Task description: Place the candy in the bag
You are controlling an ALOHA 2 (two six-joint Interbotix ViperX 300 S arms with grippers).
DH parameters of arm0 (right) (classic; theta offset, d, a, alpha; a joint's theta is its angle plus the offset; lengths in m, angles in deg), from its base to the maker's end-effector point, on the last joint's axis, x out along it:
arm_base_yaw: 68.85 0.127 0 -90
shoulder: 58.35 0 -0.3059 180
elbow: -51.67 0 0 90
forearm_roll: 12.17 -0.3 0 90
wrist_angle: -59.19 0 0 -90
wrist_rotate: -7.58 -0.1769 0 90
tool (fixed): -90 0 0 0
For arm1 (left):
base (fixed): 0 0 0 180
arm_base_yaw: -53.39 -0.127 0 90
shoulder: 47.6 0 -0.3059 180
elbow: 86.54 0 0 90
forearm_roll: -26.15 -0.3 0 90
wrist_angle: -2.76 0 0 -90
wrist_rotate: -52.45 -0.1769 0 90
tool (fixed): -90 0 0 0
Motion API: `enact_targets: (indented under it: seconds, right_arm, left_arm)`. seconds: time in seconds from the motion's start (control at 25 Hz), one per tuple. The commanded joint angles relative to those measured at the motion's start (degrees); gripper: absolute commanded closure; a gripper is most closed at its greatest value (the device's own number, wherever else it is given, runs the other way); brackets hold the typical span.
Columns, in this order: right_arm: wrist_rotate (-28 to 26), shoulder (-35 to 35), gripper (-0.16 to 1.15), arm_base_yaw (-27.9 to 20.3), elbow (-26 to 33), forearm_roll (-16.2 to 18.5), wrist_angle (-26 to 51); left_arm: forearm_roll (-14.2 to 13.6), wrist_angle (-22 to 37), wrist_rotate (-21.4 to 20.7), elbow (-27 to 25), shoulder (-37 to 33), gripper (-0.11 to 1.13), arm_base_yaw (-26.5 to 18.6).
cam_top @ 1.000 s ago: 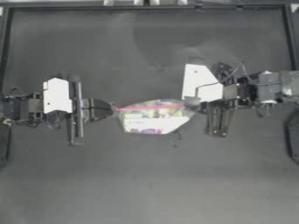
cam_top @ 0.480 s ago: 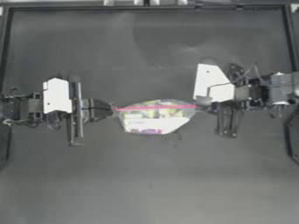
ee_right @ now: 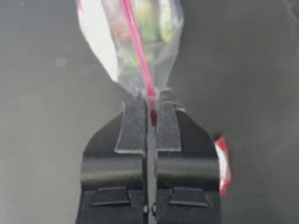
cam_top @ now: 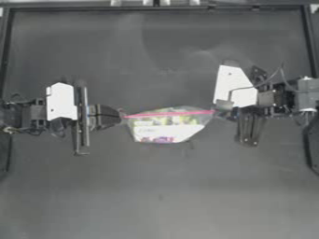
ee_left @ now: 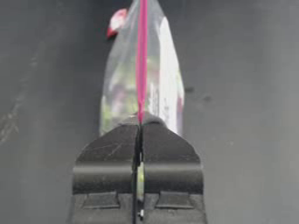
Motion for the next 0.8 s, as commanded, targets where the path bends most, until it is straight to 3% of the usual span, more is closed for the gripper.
enact_targets:
  seconds: [0.04, 0.44, 0.8]
  right_arm:
    - [-0.44, -1.05, 0.93, -0.35, 1.41, -0.09, 0.70]
    - [-0.62, -1.05, 0.93, 3.87, 6.86, 0.35, 0.97]
    - [-2.46, -1.05, 0.93, 6.77, 7.82, 0.18, 1.23]
  left_arm:
    - [-0.09, 0.18, 0.00, 0.53, -1.41, 0.99, -0.26]
    - [-0.09, 0.88, 0.00, 1.14, -4.92, 0.99, 1.05]
    - [0.00, 2.20, 0.26, 0.70, -7.65, 0.99, 3.69]
